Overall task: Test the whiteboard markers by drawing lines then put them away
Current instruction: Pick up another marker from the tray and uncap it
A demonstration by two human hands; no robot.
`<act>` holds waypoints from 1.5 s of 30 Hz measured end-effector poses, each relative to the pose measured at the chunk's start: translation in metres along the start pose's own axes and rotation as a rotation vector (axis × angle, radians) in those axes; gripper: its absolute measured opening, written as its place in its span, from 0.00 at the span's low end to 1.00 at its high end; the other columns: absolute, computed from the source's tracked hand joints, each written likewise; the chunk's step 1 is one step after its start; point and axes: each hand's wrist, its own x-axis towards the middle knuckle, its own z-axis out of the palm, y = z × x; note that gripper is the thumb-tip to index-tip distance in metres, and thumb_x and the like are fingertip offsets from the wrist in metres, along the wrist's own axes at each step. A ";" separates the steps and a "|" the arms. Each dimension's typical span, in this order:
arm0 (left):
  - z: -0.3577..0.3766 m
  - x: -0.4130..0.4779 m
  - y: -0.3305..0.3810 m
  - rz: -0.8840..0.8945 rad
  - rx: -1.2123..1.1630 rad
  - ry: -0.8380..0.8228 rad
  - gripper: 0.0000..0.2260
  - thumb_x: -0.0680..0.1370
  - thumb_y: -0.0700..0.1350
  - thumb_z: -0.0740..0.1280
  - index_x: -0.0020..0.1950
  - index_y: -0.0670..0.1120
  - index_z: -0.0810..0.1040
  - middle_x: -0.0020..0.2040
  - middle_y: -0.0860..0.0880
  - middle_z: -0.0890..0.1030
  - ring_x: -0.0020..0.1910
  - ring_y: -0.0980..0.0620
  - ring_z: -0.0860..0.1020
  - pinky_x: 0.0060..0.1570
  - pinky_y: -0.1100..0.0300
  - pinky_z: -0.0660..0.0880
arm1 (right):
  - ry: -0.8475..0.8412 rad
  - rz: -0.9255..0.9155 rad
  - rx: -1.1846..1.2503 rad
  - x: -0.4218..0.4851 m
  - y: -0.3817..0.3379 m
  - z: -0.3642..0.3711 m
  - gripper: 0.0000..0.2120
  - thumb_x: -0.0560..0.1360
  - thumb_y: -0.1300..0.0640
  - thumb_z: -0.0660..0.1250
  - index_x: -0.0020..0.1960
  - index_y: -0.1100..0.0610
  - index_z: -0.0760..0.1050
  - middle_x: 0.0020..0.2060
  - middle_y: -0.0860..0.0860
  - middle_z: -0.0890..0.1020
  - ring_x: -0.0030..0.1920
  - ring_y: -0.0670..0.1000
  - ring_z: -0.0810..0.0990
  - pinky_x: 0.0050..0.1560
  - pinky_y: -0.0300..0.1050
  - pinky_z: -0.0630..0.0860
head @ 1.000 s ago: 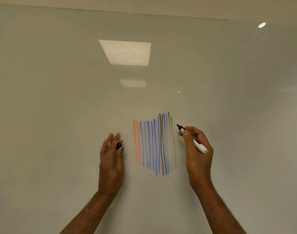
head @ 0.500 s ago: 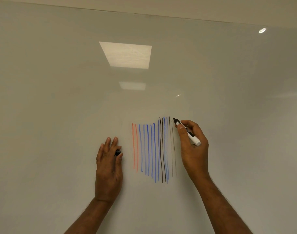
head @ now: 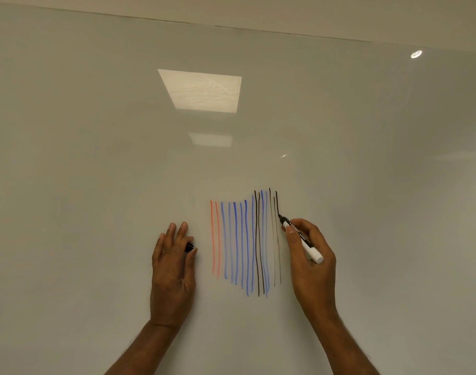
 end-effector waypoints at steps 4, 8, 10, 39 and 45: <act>0.001 -0.001 -0.001 0.007 0.007 0.004 0.19 0.84 0.45 0.60 0.71 0.36 0.75 0.74 0.43 0.74 0.79 0.43 0.66 0.79 0.50 0.59 | 0.001 0.049 -0.017 -0.025 0.012 -0.012 0.13 0.77 0.50 0.66 0.59 0.54 0.79 0.49 0.49 0.84 0.51 0.48 0.82 0.51 0.41 0.81; 0.001 -0.001 -0.001 0.026 0.016 0.008 0.19 0.84 0.44 0.60 0.70 0.36 0.75 0.74 0.43 0.74 0.78 0.43 0.66 0.79 0.49 0.59 | 0.000 0.097 -0.016 -0.049 0.022 -0.023 0.14 0.75 0.49 0.66 0.58 0.52 0.80 0.49 0.45 0.84 0.52 0.45 0.82 0.52 0.37 0.79; 0.001 0.000 -0.001 0.047 0.023 0.017 0.18 0.84 0.44 0.60 0.70 0.36 0.75 0.74 0.42 0.74 0.78 0.44 0.66 0.79 0.48 0.59 | 0.004 0.129 -0.025 -0.060 0.032 -0.029 0.13 0.75 0.48 0.67 0.57 0.51 0.80 0.47 0.42 0.84 0.51 0.43 0.82 0.50 0.34 0.78; 0.000 0.000 0.001 0.038 0.035 0.013 0.19 0.85 0.48 0.58 0.69 0.37 0.76 0.74 0.43 0.74 0.78 0.43 0.66 0.80 0.53 0.58 | 0.005 -0.059 0.017 0.026 -0.013 0.011 0.11 0.80 0.53 0.66 0.61 0.52 0.78 0.51 0.46 0.83 0.55 0.47 0.82 0.54 0.41 0.80; 0.001 0.001 0.001 0.061 0.042 0.025 0.16 0.84 0.43 0.60 0.68 0.37 0.76 0.73 0.42 0.74 0.78 0.44 0.66 0.79 0.48 0.59 | 0.008 -0.002 0.001 -0.010 0.005 -0.005 0.12 0.79 0.54 0.67 0.62 0.54 0.79 0.53 0.48 0.84 0.55 0.47 0.82 0.56 0.42 0.80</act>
